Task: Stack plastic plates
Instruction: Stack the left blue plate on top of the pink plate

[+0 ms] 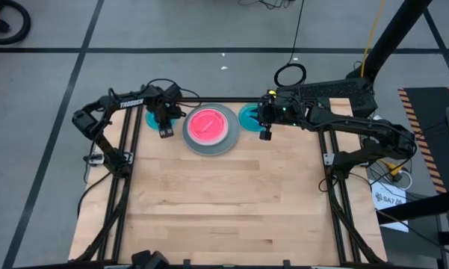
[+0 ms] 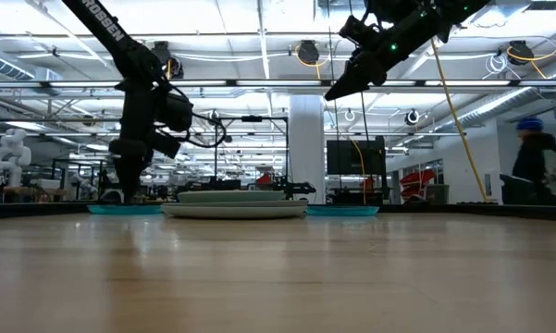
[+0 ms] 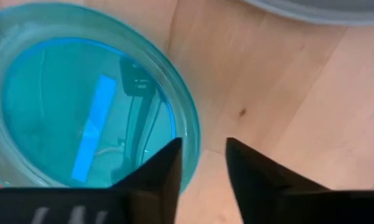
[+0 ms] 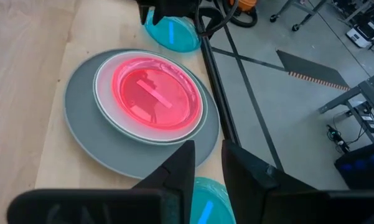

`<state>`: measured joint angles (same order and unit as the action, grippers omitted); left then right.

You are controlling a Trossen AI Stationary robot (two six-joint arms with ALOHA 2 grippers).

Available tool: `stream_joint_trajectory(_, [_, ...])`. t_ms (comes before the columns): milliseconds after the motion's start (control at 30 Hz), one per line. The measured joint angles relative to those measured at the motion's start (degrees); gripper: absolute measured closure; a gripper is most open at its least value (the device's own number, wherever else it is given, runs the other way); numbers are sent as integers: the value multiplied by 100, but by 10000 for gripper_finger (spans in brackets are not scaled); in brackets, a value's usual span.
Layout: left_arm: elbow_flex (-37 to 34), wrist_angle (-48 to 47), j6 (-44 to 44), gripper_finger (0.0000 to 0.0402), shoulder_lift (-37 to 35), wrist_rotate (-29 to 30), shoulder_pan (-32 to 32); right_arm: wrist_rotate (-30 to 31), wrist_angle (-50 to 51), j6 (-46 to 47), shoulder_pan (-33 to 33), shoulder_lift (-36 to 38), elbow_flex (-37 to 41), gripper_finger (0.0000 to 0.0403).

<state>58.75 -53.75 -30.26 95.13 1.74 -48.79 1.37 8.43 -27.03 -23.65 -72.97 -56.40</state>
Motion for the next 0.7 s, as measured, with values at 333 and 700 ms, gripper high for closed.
stream_joint_trajectory(333, [-268,507,-68,209,0,355,2,0,0,-3,1,0,0,330])
stream_joint_trajectory(700, [-268,675,-24,208,0,210,2,0,0,-9,-1,0,-2,330])
